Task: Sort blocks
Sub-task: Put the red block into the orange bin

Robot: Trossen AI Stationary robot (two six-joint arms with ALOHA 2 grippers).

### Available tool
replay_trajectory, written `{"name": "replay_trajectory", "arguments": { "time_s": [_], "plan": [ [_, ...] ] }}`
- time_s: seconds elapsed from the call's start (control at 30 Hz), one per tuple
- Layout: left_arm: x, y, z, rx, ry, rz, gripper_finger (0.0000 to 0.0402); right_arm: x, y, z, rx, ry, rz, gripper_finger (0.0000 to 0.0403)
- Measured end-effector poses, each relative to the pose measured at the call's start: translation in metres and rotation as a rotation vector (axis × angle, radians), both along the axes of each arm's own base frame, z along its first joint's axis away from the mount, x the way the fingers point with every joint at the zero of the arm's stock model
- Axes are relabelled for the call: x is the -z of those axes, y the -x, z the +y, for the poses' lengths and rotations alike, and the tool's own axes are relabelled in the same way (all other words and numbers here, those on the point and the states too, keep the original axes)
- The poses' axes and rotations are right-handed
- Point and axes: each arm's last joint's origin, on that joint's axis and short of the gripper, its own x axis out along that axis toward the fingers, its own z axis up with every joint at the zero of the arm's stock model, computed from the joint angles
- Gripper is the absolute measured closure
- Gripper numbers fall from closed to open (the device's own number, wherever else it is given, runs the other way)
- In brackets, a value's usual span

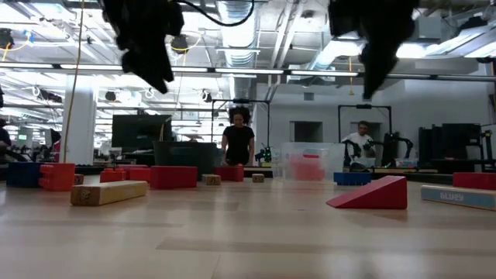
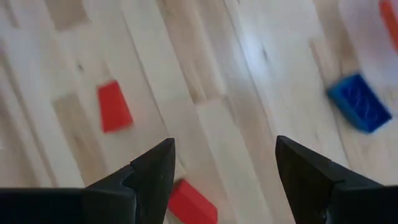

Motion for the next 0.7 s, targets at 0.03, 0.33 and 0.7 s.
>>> {"name": "replay_trajectory", "arguments": {
  "time_s": [0.03, 0.33, 0.7],
  "plan": [
    [0.000, 0.001, -0.005, -0.013, 0.024, -0.002, 0.0178, 0.006, 0.004, -0.001, 0.005, -0.013, 0.012, 0.0134],
    [0.002, 0.004, -0.035, -0.051, 0.150, -0.016, 0.0178, 0.039, 0.043, 0.029, -0.330, -0.027, 0.101, 0.0134],
    [0.002, 0.004, -0.037, -0.053, 0.177, -0.014, 0.0178, 0.074, 0.059, 0.048, -0.621, 0.010, 0.146, 0.0134]
  ]
}}
